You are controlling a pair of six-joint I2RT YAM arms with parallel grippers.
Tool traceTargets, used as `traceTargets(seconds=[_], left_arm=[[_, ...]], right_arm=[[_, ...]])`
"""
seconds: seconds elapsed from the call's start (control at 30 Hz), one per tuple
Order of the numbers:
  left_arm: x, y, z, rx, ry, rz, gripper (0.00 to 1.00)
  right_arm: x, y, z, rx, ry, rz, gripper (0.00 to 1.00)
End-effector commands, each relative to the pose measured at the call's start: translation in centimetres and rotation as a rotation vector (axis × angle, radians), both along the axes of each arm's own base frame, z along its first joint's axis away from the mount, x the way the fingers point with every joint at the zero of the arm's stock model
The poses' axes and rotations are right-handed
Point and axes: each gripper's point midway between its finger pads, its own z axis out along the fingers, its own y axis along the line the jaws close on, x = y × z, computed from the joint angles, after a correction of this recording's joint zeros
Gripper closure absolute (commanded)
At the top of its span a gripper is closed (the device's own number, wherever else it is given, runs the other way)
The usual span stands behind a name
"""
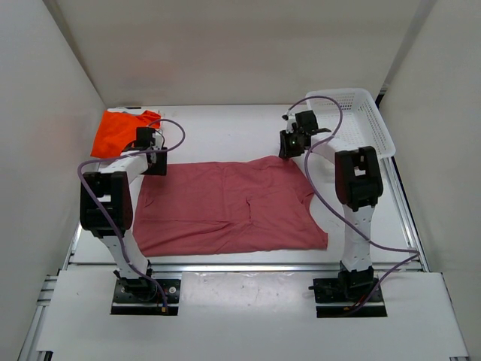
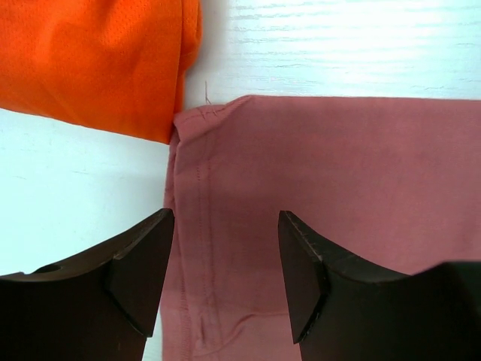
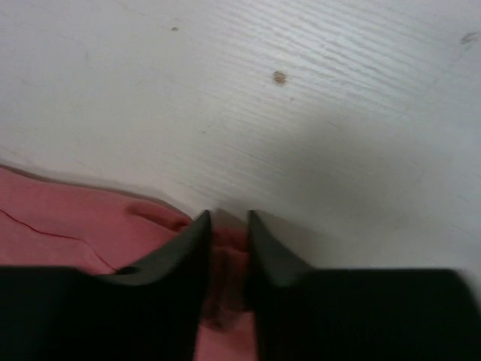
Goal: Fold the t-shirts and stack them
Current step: Grap the side of the flattened tshirt furthest away from the robot with both arms
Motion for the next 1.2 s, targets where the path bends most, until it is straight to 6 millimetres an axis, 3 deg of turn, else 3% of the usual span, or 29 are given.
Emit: traceTargets(seconds=[0.0,0.03,0.1,0.2,0.3,0.47,0.6,0.83,0.93,1.17], left_arm=[[0.6,-0.3,1.5,-0.032,-0.060,0.054,0.32],[0.5,1.0,1.6,-0.031,-0.062,0.087,0.31],[0.4,1.4,1.7,-0.015,-0.062,0.096,0.30],[0.4,1.9,1.9,0.007,-0.065,0.114,0.30],[0.0,2.0,1.7,0.017,-0.058,0.114,0.31],[-0.4,1.7,2.1,0.016,-0.065,0.099,0.29],[-0.3,1.6,3.0,0.013,-0.087,0.095,0.29],[-0.4,0.7,3.8,-0.017,-0.091,0.058,0.28],[0.4,0.6,4.5,-0.022,-0.108,0.037,0.27],[2.1,0.2,4.3,-0.016,-0.125,0.005,0.26]], right_arm=[[-0.8,1.5,1.2,0.011,-0.025,0.060,0.79],[-0.8,1.6,1.5,0.015,-0.028,0.061,0.82],[-0.7,0.9,2.0,0.005,-0.040,0.053,0.99],[-0.4,-0.1,4.4,0.013,-0.094,0.080,1.00],[-1.6,-0.4,7.2,0.025,-0.147,0.171,1.00],[-7.4,0.8,9.2,0.050,-0.150,0.415,1.00],[-12.4,1.9,8.6,-0.009,-0.185,0.602,1.00],[-17.1,2.3,5.9,-0.158,-0.240,0.793,1.00],[-18.8,1.7,4.4,-0.244,-0.265,0.843,1.00],[-20.8,-0.2,2.1,-0.359,-0.354,0.854,0.99]])
